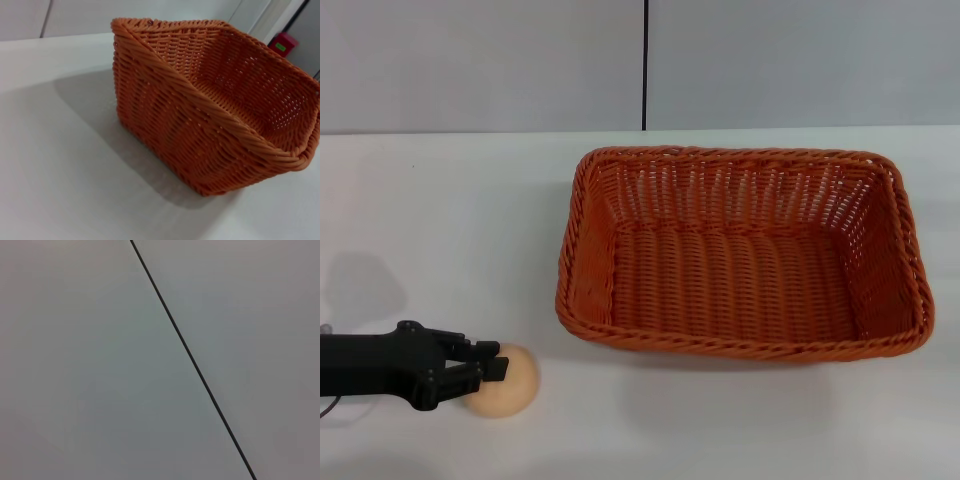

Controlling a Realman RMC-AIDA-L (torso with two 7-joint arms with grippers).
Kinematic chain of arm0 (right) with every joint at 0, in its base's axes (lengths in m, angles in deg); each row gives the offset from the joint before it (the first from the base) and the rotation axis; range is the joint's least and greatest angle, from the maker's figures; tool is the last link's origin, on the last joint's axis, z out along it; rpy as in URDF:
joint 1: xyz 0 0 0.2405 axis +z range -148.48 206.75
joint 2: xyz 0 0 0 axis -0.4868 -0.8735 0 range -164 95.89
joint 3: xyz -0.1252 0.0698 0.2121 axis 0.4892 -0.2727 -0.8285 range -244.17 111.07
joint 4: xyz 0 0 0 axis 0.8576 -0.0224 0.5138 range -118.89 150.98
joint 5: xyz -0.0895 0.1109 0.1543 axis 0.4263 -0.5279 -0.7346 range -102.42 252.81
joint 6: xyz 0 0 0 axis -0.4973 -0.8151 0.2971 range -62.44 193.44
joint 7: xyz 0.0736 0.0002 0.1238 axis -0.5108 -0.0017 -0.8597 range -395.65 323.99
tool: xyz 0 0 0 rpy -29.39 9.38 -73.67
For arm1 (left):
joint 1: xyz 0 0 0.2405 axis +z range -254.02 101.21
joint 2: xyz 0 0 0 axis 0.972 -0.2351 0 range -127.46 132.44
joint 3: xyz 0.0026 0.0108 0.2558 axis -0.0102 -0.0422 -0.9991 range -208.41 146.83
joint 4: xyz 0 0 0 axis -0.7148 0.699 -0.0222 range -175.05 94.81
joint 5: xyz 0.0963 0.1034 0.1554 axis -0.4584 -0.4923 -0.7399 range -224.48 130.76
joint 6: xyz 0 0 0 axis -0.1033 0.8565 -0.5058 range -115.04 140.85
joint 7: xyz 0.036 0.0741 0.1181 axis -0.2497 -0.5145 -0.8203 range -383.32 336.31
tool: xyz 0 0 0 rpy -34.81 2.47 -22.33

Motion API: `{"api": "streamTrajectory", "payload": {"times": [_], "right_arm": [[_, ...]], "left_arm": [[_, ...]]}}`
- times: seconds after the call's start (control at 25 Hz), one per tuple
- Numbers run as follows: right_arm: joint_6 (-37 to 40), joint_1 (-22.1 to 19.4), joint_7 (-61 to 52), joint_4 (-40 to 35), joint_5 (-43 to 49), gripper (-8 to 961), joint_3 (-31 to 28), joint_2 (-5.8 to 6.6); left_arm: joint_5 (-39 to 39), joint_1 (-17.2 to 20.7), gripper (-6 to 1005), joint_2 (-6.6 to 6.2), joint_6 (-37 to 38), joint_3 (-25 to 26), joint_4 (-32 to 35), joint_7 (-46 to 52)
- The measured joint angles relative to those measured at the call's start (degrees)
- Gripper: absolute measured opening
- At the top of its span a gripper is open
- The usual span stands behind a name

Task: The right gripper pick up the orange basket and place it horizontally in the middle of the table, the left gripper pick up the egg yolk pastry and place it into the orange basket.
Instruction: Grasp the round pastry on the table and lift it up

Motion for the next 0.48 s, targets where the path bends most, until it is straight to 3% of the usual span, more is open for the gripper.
{"api": "streamTrajectory", "payload": {"times": [0.48], "right_arm": [[-0.3, 0.1, 0.0, 0.0, -0.1, 470, 0.0, 0.0]], "left_arm": [[0.0, -0.1, 49, -0.09, -0.1, -0.9, 0.0, -0.7]]}}
